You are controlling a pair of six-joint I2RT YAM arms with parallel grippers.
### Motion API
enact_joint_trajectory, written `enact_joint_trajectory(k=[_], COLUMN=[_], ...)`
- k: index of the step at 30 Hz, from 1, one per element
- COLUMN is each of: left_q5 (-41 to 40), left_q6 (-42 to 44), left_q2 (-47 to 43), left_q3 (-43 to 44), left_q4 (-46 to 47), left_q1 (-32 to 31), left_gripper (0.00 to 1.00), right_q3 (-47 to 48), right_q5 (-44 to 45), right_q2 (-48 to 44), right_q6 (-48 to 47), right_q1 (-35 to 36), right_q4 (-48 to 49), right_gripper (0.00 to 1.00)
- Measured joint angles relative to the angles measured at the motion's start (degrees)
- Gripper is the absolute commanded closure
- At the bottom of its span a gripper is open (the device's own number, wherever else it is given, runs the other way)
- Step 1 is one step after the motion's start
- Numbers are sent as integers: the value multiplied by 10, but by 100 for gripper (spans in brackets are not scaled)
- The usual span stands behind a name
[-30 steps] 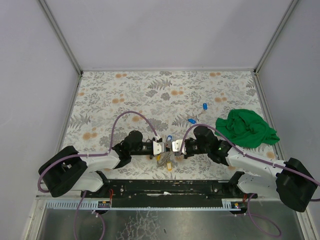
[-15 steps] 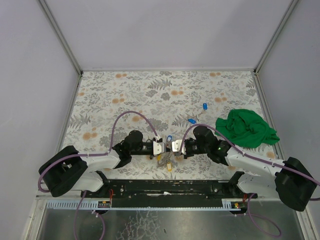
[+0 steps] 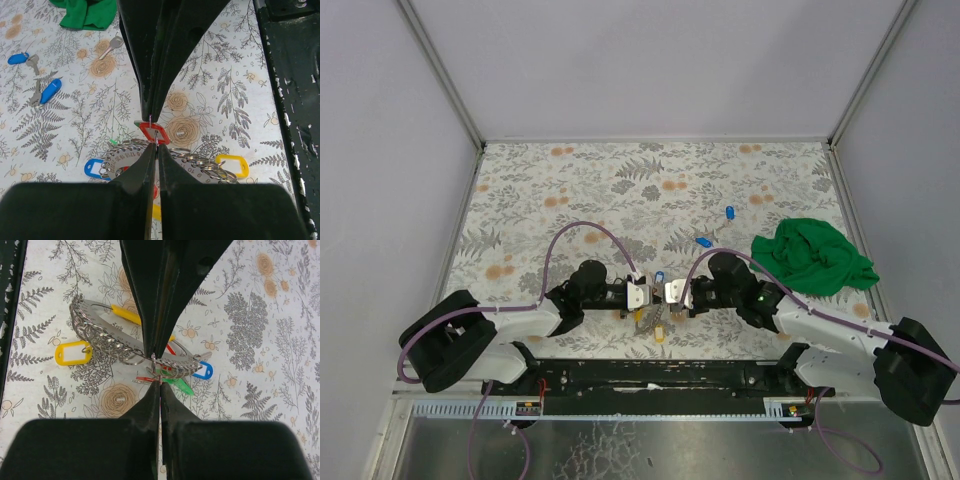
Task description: Put the keys on the keyring
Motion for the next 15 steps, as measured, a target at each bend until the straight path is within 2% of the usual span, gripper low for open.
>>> enact_joint_trajectory(k=[15], left_q5=[-5], left_q6=[0], left_q2=[0], left_q3=[0], left_q4=[-4], left_q1=[0], left_gripper=[100], right_q3=[-3], right_q5=[-7], right_q2=[-11], right_q6=[2], right_q1=[1], right_q4=[-5], right_gripper=[100])
